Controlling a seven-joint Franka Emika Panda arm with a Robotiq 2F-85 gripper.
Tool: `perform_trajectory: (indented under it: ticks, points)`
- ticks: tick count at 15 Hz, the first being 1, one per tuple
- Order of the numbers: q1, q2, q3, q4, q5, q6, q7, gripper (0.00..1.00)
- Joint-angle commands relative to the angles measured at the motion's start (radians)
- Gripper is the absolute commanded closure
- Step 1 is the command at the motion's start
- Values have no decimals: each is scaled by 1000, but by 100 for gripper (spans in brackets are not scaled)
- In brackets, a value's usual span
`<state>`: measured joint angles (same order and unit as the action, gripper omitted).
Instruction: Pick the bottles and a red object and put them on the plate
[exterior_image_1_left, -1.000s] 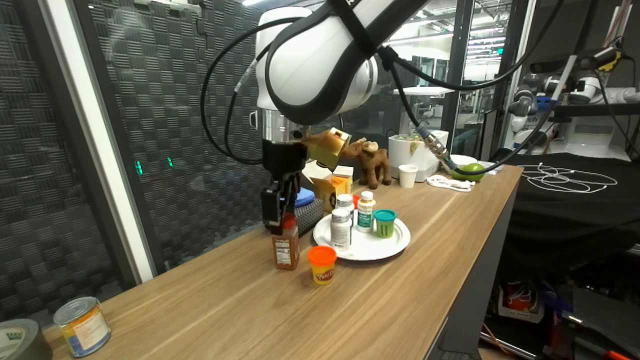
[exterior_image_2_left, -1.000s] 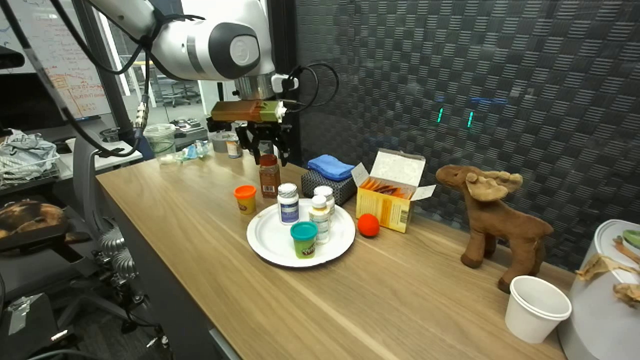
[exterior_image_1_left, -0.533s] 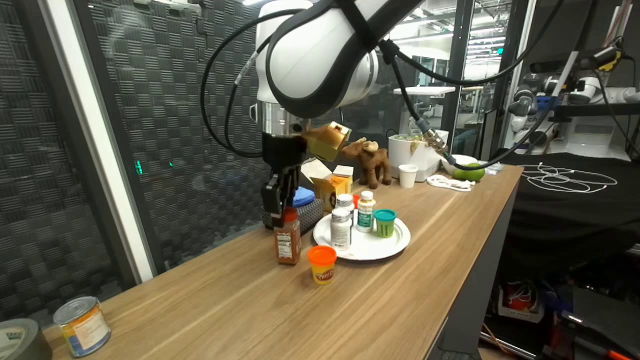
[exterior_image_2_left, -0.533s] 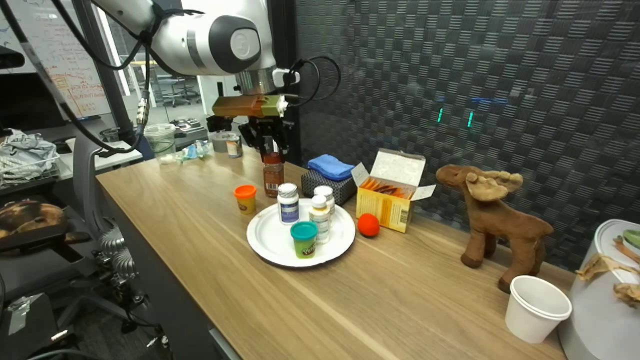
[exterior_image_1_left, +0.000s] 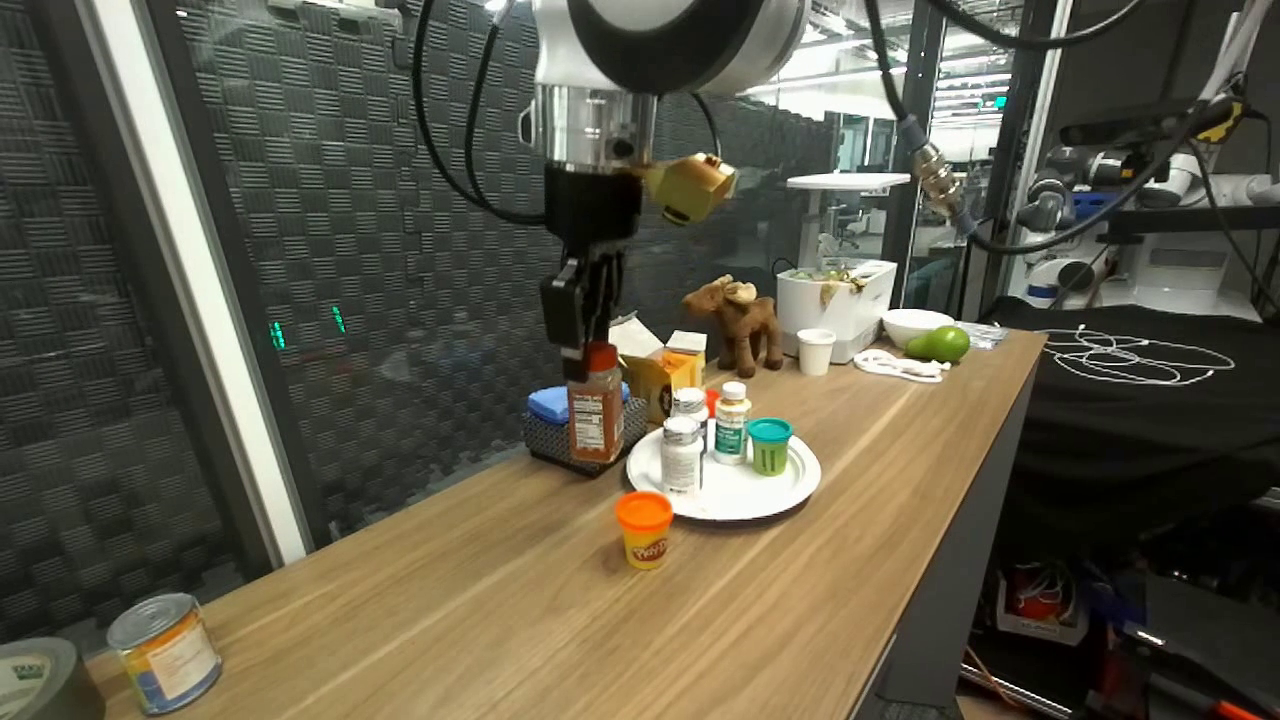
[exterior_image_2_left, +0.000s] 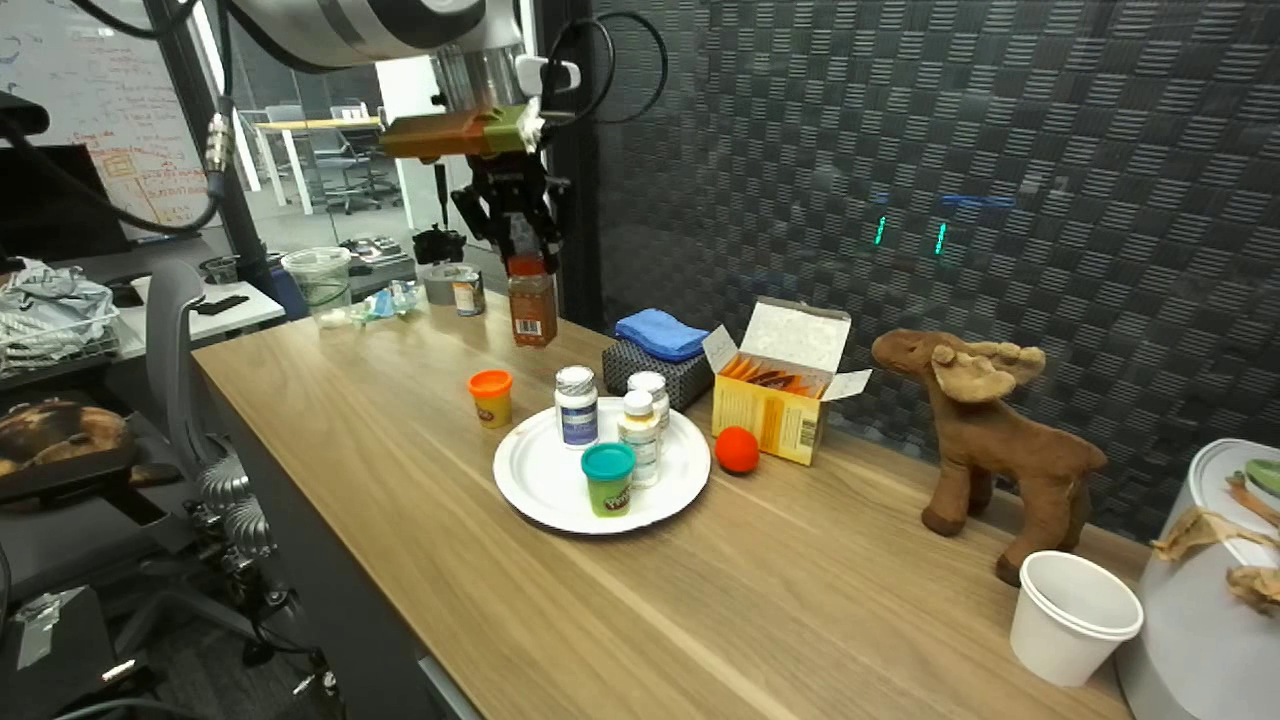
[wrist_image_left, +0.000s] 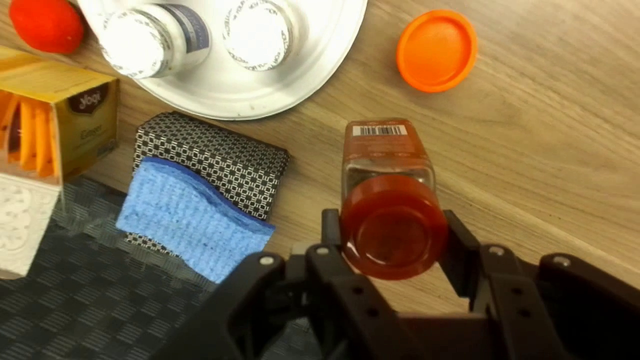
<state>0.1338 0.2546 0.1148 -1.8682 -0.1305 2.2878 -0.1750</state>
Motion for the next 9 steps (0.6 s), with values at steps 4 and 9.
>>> perform_trajectory:
  ticks: [4, 9]
  points:
    - [-36, -307, -26, -266, -11, 24, 41, 75]
    - [-82, -450, -76, -426, 15, 37, 21, 75]
